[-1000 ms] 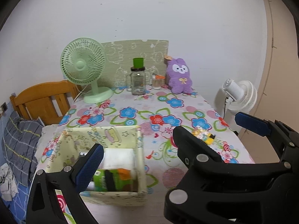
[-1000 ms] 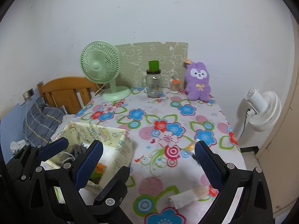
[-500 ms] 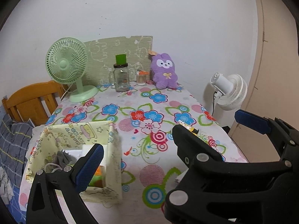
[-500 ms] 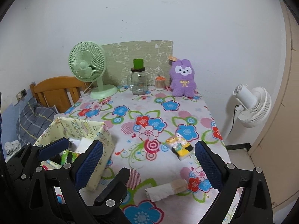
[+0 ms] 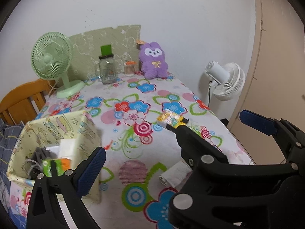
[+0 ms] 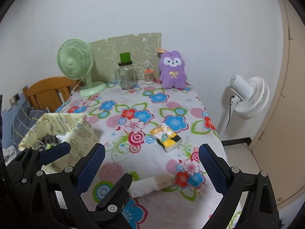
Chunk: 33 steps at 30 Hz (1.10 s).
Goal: Organize soft objects
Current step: 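Move both open grippers toward the rolled white towel and yellow tissue pack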
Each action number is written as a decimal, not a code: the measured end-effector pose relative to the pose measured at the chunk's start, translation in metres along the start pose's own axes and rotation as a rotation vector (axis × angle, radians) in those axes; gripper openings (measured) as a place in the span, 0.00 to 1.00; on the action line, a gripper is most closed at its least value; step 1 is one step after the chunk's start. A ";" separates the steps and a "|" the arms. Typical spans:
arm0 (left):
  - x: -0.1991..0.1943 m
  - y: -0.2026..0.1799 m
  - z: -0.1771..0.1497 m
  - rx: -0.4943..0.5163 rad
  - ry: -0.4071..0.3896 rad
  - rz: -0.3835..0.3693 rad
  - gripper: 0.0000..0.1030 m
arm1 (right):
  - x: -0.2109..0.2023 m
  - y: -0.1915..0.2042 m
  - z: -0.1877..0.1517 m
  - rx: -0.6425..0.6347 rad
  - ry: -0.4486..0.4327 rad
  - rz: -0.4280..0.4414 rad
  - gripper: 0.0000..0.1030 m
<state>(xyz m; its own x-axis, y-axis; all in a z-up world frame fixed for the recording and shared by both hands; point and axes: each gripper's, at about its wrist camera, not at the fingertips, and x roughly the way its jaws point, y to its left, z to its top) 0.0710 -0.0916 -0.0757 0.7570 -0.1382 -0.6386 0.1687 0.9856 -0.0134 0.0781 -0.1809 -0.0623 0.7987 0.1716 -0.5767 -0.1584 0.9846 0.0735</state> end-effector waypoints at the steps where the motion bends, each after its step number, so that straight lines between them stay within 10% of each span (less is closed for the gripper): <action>1: 0.003 -0.002 -0.001 0.002 0.006 -0.004 1.00 | 0.002 -0.002 -0.002 0.004 0.005 -0.002 0.97; 33: 0.085 -0.039 -0.041 0.093 0.171 -0.047 0.86 | 0.066 -0.060 -0.062 0.122 0.159 -0.038 0.97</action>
<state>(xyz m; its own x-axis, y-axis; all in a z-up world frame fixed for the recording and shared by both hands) 0.1029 -0.1379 -0.1608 0.6296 -0.1577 -0.7608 0.2653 0.9640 0.0198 0.1045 -0.2306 -0.1550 0.6997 0.1369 -0.7012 -0.0510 0.9885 0.1420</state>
